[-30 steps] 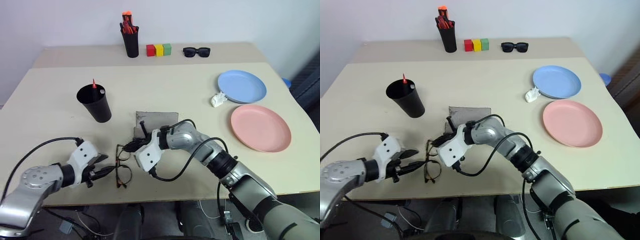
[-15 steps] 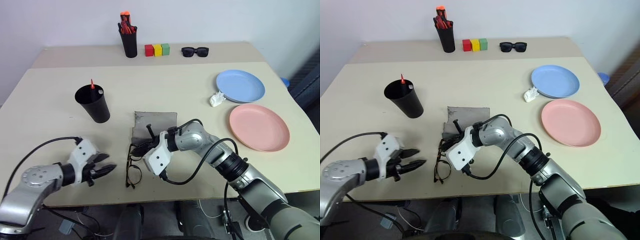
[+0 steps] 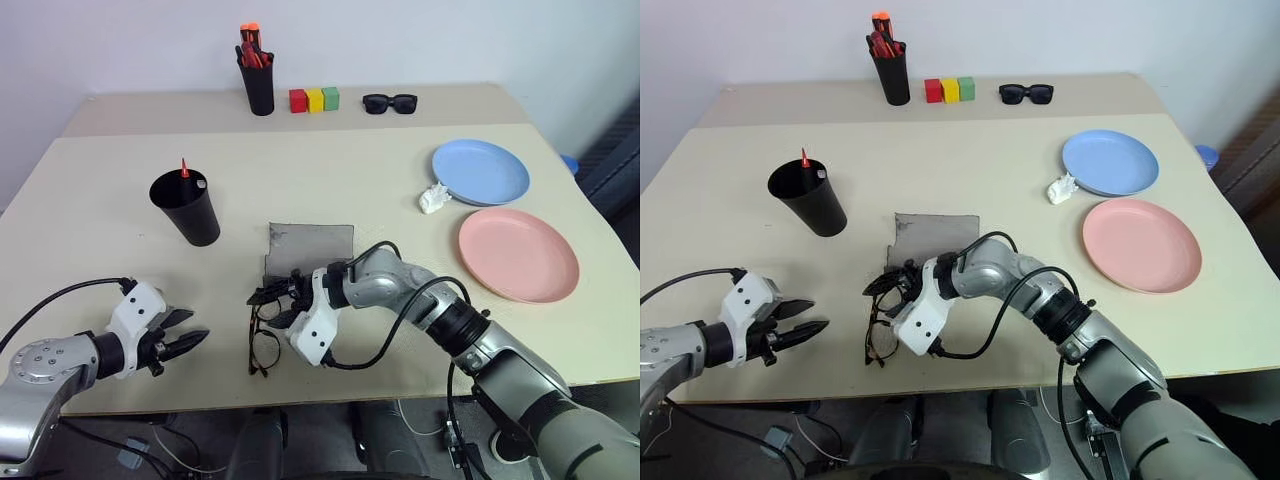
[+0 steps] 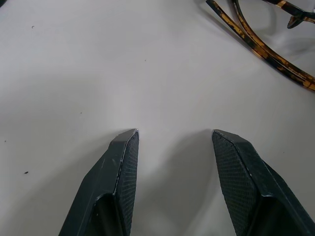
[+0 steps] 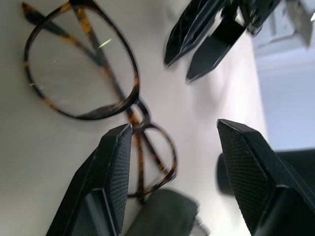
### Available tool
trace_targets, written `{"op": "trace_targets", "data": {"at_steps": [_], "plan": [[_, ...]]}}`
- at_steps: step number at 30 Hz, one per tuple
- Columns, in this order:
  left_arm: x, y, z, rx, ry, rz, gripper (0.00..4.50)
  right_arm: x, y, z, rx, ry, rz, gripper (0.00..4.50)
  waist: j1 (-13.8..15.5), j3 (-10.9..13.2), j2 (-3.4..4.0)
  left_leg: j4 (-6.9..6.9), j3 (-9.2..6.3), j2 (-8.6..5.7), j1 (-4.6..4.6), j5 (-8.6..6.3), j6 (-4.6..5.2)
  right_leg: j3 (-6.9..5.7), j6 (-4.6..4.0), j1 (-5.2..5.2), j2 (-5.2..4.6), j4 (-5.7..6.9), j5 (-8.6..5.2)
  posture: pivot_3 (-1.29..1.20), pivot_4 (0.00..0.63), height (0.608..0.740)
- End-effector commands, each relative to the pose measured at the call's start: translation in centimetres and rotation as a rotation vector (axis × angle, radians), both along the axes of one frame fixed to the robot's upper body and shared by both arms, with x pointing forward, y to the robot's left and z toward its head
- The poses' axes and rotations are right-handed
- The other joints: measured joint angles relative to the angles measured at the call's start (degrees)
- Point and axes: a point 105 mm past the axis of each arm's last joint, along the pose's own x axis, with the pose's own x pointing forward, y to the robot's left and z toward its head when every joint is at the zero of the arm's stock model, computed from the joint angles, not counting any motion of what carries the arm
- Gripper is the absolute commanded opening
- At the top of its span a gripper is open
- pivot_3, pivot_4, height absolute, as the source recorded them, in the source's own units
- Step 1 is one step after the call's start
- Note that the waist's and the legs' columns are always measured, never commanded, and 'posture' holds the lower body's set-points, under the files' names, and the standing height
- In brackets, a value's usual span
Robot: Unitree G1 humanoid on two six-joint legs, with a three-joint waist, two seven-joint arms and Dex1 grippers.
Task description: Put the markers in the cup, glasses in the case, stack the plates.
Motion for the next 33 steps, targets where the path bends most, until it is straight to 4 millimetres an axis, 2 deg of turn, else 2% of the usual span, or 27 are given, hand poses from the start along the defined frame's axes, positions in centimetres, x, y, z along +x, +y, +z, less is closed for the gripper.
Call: {"op": "trace_targets", "data": {"at_steps": [1, 20, 21, 22, 26, 33], "plan": [[-0.1, 0.0, -0.4, 0.005, 0.015, 0.005, 2.39, -0.4, 0.5, 0.7, 0.011, -0.055, 0.051, 2.77, 0.0, 0.0, 0.00, 0.00, 0.00, 0.00, 0.00, 0.00, 0.00, 0.00, 0.00, 0.00, 0.00, 0.00, 0.00, 0.00, 0.150, 0.740], [-0.2, -0.3, -0.6, -0.007, 0.021, 0.016, 2.39, -0.5, 1.1, -0.2, -0.045, -0.077, 0.107, 2.77, 0.3, 0.0, 0.00, 0.01, 0.00, 0.00, 0.00, 0.00, 0.00, 0.00, -0.01, 0.01, 0.00, 0.01, 0.00, 0.00, 0.150, 0.740], [-0.1, -0.3, -0.6, -0.007, 0.021, 0.016, 2.39, -0.5, 1.1, -0.3, -0.046, -0.077, 0.107, 2.26, 0.3, 0.0, 0.00, 0.01, 0.00, 0.00, 0.00, 0.00, 0.00, 0.00, -0.01, 0.01, 0.00, 0.01, 0.00, 0.00, 0.150, 0.740], [-0.1, -0.3, -0.6, -0.008, 0.020, 0.018, 2.39, -0.5, 1.1, -0.3, -0.049, -0.077, 0.107, 1.97, 0.2, 0.0, 0.00, 0.01, 0.00, 0.00, 0.00, 0.00, 0.00, 0.00, -0.01, 0.01, 0.00, 0.01, 0.00, 0.00, 0.150, 0.740], [-0.1, -0.3, -0.5, -0.010, 0.017, 0.022, 2.39, -0.4, 1.0, -0.3, -0.052, -0.076, 0.105, 0.04, 0.3, 0.0, 0.00, 0.01, 0.00, 0.00, 0.01, 0.00, 0.00, 0.00, -0.01, 0.02, 0.00, 0.01, 0.00, 0.00, 0.150, 0.740], [0.0, -0.4, -0.6, -0.013, 0.011, 0.026, 2.39, -0.2, 0.8, 0.1, -0.029, -0.077, 0.093, 0.04, 0.3, 0.0, 0.01, 0.01, 0.00, 0.00, 0.03, 0.00, 0.00, 0.01, -0.01, 0.04, 0.00, 0.01, 0.00, 0.00, 0.150, 0.740]]}}
